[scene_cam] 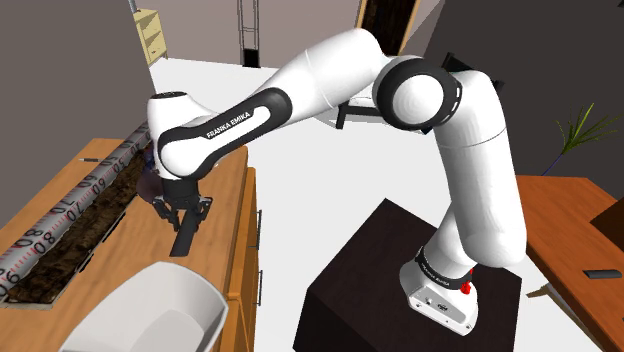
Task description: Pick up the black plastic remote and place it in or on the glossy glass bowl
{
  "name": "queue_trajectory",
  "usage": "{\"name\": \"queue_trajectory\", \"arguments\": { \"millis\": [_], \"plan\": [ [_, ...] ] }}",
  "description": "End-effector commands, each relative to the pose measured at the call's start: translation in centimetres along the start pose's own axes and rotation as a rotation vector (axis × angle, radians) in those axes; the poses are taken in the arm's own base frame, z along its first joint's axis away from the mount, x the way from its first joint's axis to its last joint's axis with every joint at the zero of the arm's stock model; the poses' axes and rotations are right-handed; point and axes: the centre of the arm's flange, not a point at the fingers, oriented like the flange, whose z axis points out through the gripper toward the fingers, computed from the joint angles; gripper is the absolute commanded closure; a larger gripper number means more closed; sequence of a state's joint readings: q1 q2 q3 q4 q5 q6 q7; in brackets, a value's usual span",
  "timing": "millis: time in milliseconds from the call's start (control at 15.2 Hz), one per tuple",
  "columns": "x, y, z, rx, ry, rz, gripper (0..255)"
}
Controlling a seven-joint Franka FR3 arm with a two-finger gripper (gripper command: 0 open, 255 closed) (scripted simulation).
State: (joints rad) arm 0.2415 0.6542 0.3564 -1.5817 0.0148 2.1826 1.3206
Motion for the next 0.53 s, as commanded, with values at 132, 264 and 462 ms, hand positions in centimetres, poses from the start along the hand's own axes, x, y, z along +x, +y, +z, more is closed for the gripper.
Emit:
{"name": "queue_trajectory", "arguments": {
  "millis": [132, 264, 462],
  "plan": [
    [-0.5, 0.0, -2.1, 0.0, 0.0, 0.0, 255],
    [-0.8, 0.0, -3.1, 0.0, 0.0, 0.0, 255],
    [-1.1, -0.1, -4.7, 0.0, 0.0, 0.0, 255]
  ]
}}
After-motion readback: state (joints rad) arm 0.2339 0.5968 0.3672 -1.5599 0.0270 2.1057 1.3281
